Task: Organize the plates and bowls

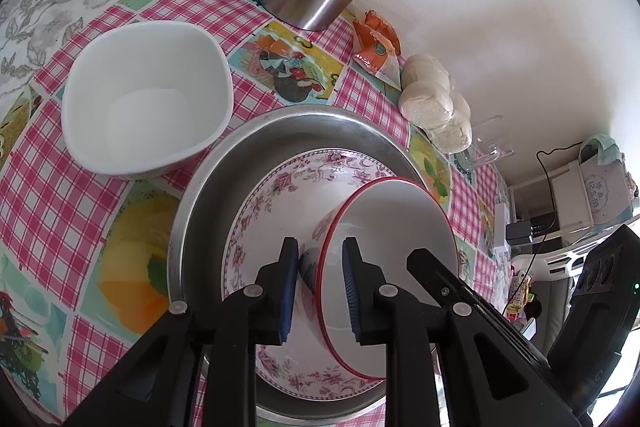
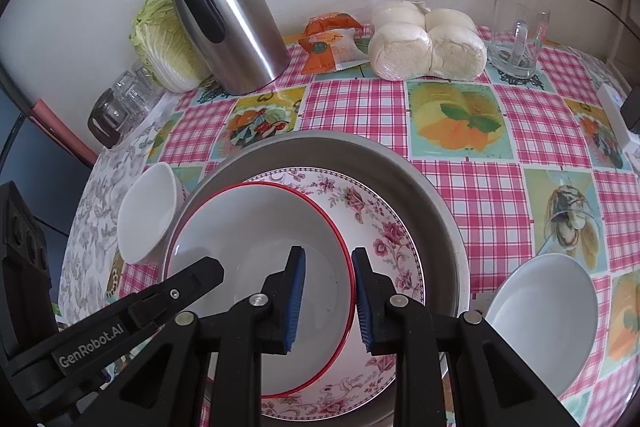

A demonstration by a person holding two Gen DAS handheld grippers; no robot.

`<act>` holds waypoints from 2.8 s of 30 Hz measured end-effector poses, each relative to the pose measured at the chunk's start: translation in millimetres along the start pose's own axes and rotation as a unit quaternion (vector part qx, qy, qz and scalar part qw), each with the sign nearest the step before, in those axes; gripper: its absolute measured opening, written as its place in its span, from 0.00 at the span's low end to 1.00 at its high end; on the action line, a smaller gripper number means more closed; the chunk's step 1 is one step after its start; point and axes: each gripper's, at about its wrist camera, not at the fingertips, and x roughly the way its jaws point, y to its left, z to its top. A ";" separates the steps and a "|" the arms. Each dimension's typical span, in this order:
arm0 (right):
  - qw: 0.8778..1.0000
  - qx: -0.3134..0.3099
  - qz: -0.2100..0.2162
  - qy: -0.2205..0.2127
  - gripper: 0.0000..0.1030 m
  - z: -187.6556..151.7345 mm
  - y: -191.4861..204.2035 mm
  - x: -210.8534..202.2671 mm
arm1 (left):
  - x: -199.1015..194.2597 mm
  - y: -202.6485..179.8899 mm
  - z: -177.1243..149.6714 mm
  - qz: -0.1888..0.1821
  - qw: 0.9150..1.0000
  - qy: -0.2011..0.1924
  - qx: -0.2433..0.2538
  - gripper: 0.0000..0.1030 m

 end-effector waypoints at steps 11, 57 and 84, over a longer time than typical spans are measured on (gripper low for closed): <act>1.000 0.008 0.001 0.003 0.27 -0.3 -2.2 3.5 | -2.4 2.7 1.3 -0.016 1.000 -0.001 -0.008 0.23; 0.995 -0.023 -0.079 -0.057 0.97 10.0 -4.8 -43.9 | -45.9 3.2 8.8 0.083 0.994 -0.064 0.024 0.76; 0.993 -0.049 -0.087 -0.063 1.00 6.6 11.7 -45.5 | -59.8 15.7 14.2 0.098 0.990 -0.102 0.010 0.95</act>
